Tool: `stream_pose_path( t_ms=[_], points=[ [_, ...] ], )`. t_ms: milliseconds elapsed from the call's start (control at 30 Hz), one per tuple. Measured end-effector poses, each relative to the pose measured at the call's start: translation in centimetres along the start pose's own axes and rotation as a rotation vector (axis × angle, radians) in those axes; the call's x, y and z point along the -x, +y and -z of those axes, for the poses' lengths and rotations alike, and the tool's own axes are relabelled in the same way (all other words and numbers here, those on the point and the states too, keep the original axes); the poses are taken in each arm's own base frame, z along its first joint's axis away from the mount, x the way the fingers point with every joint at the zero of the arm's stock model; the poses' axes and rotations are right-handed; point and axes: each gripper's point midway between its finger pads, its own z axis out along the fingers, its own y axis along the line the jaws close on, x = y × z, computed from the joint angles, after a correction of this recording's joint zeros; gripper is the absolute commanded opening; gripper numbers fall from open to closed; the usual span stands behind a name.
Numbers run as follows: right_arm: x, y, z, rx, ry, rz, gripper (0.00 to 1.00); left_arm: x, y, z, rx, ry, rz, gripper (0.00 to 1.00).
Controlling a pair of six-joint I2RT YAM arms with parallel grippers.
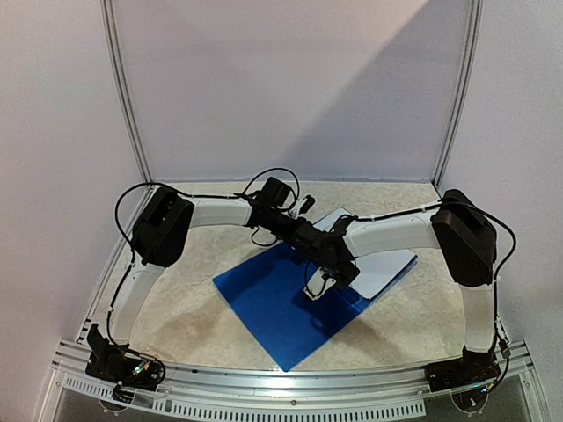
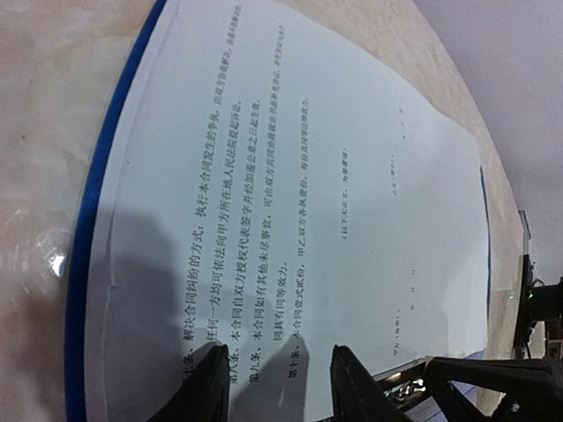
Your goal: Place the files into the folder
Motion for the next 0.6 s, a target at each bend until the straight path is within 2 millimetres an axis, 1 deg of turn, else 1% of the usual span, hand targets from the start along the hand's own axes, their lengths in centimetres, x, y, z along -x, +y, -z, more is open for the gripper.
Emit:
stream_pose_path(
  t_ms=[133,267,500,600],
  points=[
    [0.0,-0.1,0.1,0.089,-0.088,0.007,0.05,0.0,0.0,0.0,-0.002,0.000,0.000,0.40],
    [0.5,-0.2,0.4,0.135,-0.173,-0.001,0.06,0.0,0.0,0.0,-0.003,0.000,0.001,0.40],
    [2.7,-0.4,1.6,0.190,-0.342,-0.047,0.06,-0.4,-0.4,-0.1,-0.032,0.009,0.001,0.40],
    [3.0,-0.4,1.8,0.195,-0.359,-0.071,0.05,-0.5,-0.5,-0.1,-0.039,0.011,0.001,0.40]
  ],
)
